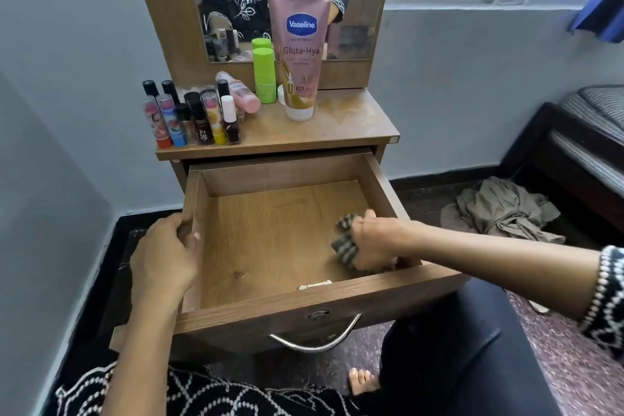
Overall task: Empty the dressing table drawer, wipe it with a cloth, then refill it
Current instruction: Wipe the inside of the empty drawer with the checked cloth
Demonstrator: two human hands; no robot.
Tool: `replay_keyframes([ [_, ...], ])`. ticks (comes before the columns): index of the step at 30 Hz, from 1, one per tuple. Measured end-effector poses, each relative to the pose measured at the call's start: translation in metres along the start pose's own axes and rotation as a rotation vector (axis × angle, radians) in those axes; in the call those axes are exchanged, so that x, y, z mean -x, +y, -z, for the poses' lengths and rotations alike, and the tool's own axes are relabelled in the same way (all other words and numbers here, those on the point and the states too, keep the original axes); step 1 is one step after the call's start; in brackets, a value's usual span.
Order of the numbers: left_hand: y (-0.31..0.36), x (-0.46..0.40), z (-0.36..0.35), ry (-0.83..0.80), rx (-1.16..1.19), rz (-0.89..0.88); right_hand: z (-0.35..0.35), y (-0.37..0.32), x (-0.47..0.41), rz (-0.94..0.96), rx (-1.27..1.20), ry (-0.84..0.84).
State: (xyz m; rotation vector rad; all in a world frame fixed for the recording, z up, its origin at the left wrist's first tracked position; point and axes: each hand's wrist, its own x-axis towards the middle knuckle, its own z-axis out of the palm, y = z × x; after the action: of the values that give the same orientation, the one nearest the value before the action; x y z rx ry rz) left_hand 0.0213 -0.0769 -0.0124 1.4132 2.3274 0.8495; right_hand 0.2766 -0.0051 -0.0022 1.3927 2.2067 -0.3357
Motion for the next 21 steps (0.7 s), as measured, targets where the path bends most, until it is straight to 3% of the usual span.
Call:
replay_keyframes([
  [5, -0.001, 0.0, 0.0, 0.001, -0.004, 0.005, 0.024, -0.007, -0.025, -0.149, -0.231, 0.118],
  [10, 0.001, 0.0, 0.0, 0.007, -0.014, 0.005, 0.041, -0.001, -0.051, -0.242, -0.255, 0.292],
  [14, 0.002, 0.0, -0.001, 0.014, -0.025, 0.019, 0.047, -0.003, -0.061, -0.321, -0.289, 0.32],
  [17, 0.004, 0.001, -0.001, 0.019, -0.023, 0.027, 0.047, -0.019, -0.065, -0.309, -0.252, 0.294],
  [21, 0.004, 0.001, -0.001, 0.016, -0.017, 0.034, 0.049, -0.065, -0.08, -0.159, -0.206, 0.288],
])
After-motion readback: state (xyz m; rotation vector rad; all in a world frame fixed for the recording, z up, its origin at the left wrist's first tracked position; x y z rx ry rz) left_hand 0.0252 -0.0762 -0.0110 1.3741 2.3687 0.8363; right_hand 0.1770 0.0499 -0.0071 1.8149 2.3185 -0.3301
